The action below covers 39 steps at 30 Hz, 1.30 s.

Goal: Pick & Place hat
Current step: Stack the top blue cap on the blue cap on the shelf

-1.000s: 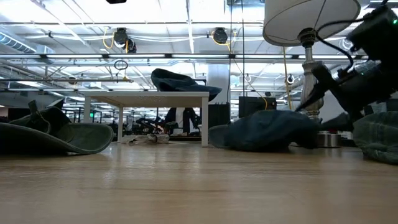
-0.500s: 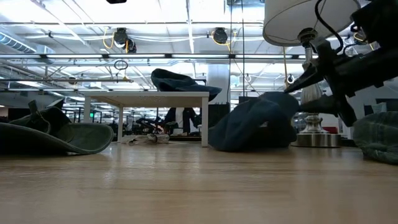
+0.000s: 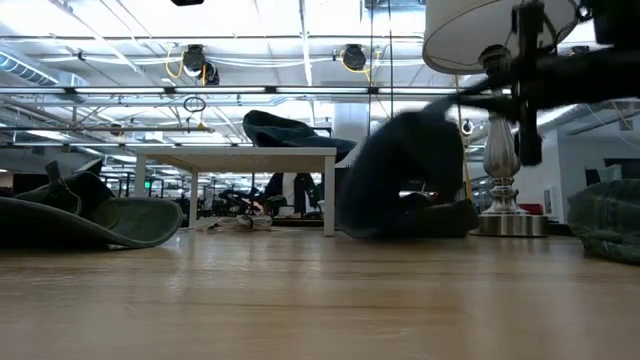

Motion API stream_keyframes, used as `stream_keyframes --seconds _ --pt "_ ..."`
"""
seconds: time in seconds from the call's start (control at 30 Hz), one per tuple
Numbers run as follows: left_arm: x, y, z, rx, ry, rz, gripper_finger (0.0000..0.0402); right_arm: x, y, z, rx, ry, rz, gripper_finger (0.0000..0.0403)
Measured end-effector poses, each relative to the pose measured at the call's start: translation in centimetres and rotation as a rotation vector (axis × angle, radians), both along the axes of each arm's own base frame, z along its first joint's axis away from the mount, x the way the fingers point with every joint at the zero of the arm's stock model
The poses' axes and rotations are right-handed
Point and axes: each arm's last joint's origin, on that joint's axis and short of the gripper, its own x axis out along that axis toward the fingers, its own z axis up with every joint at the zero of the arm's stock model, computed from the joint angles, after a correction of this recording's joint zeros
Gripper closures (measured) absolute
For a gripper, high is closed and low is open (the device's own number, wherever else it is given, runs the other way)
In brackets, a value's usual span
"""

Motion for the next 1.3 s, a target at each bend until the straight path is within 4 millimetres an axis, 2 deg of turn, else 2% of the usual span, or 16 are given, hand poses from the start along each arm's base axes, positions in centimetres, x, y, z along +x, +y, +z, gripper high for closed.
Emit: stream_keyframes --seconds 0.2,0.43,0.63,0.77,0.97,1.2,1.3 --pt "0.0 0.0 0.0 0.000 0.001 0.006 0.0160 -0.5 1.4 2.4 0.025 -0.219 0.062 0.0399" --pt "0.0 0.1 0.0 0.007 0.004 0.020 0.0160 -0.3 3.8 6.1 -0.062 -0.280 0.056 0.0401" --pt "0.0 0.1 0.0 -0.020 0.008 0.043 0.0160 -0.5 5.7 9.7 -0.289 -0.227 -0.027 0.0401" --pt "0.0 0.1 0.0 -0.032 0.008 0.051 0.0160 -0.3 7.4 11.9 -0.467 -0.062 -0.140 0.0402" --pt "0.0 0.1 0.0 -0.033 0.008 0.050 0.0160 1.7 10.4 14.7 -0.626 0.134 -0.250 0.0402" --pt "0.0 0.1 0.0 -0.036 0.008 0.052 0.0160 5.7 14.3 18.7 -0.860 0.287 -0.303 0.0402" --pt "0.0 0.0 0.0 -0.046 0.005 0.040 0.0160 7.3 15.8 20.6 -0.958 0.299 -0.303 0.0402"
